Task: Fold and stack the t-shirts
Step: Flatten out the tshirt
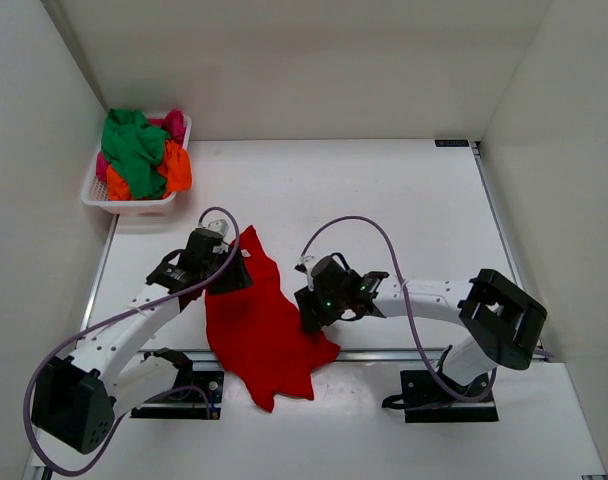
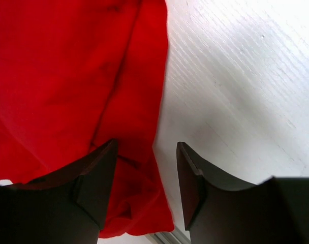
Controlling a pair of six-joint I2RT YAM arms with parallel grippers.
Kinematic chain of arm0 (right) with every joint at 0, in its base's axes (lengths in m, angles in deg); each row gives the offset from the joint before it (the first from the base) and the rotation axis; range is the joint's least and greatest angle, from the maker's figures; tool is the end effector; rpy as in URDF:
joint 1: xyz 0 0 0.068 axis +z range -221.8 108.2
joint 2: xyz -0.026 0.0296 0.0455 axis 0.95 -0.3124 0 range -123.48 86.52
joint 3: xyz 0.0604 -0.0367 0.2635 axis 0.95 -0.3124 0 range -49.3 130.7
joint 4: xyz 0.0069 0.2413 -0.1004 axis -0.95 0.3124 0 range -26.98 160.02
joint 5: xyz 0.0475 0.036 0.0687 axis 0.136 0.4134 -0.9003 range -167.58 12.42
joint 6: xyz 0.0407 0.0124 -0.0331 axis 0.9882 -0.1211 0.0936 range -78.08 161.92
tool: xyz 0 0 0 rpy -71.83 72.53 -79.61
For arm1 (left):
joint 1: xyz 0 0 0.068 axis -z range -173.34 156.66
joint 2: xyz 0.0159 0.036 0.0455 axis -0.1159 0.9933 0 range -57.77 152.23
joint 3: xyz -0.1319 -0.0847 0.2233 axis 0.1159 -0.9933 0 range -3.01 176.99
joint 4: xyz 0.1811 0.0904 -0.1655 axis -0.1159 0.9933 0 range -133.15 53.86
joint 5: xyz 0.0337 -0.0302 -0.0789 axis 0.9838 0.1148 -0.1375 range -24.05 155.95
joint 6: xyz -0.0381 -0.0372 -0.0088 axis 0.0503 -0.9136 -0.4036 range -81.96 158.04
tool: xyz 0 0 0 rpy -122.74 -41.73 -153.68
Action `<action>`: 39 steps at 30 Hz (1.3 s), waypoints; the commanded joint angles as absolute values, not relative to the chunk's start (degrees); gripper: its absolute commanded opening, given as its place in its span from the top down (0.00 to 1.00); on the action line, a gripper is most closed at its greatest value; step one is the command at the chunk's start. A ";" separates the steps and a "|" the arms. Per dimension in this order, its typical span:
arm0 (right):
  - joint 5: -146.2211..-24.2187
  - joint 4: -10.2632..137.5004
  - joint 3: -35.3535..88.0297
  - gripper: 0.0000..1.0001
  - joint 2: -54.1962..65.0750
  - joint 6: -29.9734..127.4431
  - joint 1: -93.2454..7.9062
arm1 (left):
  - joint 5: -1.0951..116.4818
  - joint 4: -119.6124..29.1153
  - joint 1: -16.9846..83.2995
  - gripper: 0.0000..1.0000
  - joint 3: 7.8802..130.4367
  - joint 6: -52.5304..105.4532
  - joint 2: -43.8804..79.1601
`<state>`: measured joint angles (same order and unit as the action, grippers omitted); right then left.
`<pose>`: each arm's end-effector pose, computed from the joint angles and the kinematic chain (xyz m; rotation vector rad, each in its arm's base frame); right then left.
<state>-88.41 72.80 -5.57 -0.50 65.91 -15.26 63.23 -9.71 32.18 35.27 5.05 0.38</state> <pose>0.1550 0.2467 0.1657 -0.8276 2.5341 0.7675 0.1770 -0.0864 0.2230 -0.1468 2.5614 -0.4691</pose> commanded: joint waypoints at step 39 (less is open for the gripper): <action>-65.71 73.67 -14.49 0.64 17.00 73.39 16.62 | 62.00 -6.93 23.80 0.37 31.97 8.77 -9.51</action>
